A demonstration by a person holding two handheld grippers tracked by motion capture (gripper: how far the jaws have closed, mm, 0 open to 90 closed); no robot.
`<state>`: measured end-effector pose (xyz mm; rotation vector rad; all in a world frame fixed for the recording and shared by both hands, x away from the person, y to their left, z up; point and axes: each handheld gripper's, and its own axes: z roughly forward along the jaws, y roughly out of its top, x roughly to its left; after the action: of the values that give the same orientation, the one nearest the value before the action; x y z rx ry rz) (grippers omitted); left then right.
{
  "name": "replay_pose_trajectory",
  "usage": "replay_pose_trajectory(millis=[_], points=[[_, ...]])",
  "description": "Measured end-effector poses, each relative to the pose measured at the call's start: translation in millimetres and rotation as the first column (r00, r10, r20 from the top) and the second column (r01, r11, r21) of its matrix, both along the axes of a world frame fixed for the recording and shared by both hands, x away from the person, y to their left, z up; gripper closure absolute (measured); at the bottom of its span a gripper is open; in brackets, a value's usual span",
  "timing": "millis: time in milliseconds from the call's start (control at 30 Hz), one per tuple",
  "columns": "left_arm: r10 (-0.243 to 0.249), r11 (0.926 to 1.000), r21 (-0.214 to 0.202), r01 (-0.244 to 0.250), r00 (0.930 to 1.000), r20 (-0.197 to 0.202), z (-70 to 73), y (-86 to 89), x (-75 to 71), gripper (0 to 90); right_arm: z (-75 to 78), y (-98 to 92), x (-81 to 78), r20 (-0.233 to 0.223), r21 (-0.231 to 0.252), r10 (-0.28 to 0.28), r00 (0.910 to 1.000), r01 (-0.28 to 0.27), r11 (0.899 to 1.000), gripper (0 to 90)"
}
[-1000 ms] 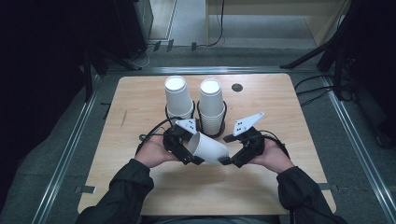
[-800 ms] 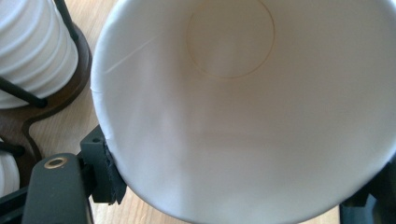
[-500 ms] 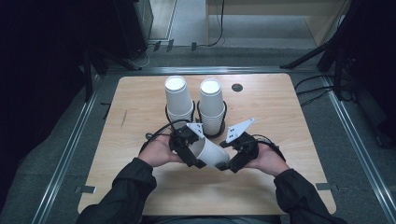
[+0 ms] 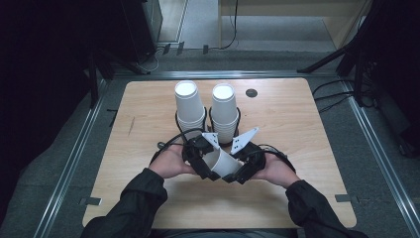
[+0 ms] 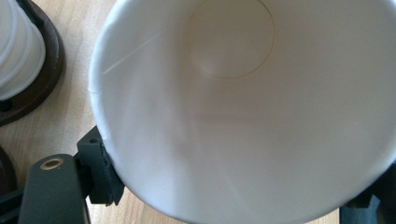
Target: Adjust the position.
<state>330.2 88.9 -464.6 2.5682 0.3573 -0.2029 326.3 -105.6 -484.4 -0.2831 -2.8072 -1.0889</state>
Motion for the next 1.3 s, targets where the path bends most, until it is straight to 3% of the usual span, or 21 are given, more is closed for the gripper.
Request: replay_pose_trajectory(millis=[133, 267, 433, 467, 733, 833, 933, 1033, 1200, 1300], points=[[0.007, 1.0000, 0.004, -0.007, 1.0000, -0.007, -1.2, -0.5, 0.7, 13.9, -0.3, -0.3, -0.3, 0.003, -0.003, -0.001, 1.0000, 0.002, 1.000, 22.0], [0.019, 0.9997, -0.018, -0.019, 0.9996, 0.021, 0.1, -0.7, -1.7, 11.5, 1.0, -1.6, -1.5, 0.014, -0.004, -0.003, 0.9999, 0.003, 1.000, 22.3], [0.048, 0.9982, -0.036, -0.048, 0.9988, 0.001, 1.1, 1.8, 0.1, 8.4, 4.3, -4.5, 0.3, -0.013, 0.003, -0.006, 0.9999, 0.006, 1.000, 22.4], [0.064, 0.9972, -0.039, -0.063, 0.9976, 0.026, 2.0, 2.7, 0.5, 5.6, 4.6, -5.8, 1.2, -0.016, 0.001, -0.013, 0.9998, 0.013, 1.000, 22.4], [0.092, 0.9895, -0.113, -0.090, 0.9957, 0.013, 9.5, 13.6, 3.9, 2.9, 12.2, -18.1, 5.0, -0.010, 0.028, -0.046, 0.9989, 0.046, 0.999, 22.2], [0.094, 0.9882, -0.126, -0.087, 0.9945, 0.047, 10.0, 17.9, 2.4, 2.9, 16.1, -24.0, 5.7, -0.010, 0.037, -0.063, 0.9979, 0.064, 0.997, 22.3], [0.100, 0.9856, -0.142, -0.092, 0.9938, 0.049, 9.9, 20.3, 2.1, 3.0, 18.7, -28.1, 6.7, -0.009, 0.051, -0.078, 0.9969, 0.079, 0.996, 22.2], [0.121, 0.9772, -0.183, -0.109, 0.9912, 0.055, 11.0, 25.0, 1.8, 3.0, 22.3, -34.9, 9.0, -0.019, 0.077, -0.103, 0.9945, 0.104, 0.992, 21.9], [0.138, 0.9704, -0.206, -0.125, 0.9893, 0.048, 12.4, 27.7, 2.0, 2.1, 25.9, -40.6, 10.4, -0.015, 0.104, -0.118, 0.9928, 0.119, 0.987, 21.9], [0.167, 0.9550, -0.257, -0.149, 0.9847, 0.050, 15.4, 29.7, 1.1, 1.9, 29.7, -44.5, 11.0, -0.018, 0.134, -0.128, 0.9916, 0.130, 0.982, 21.9]])
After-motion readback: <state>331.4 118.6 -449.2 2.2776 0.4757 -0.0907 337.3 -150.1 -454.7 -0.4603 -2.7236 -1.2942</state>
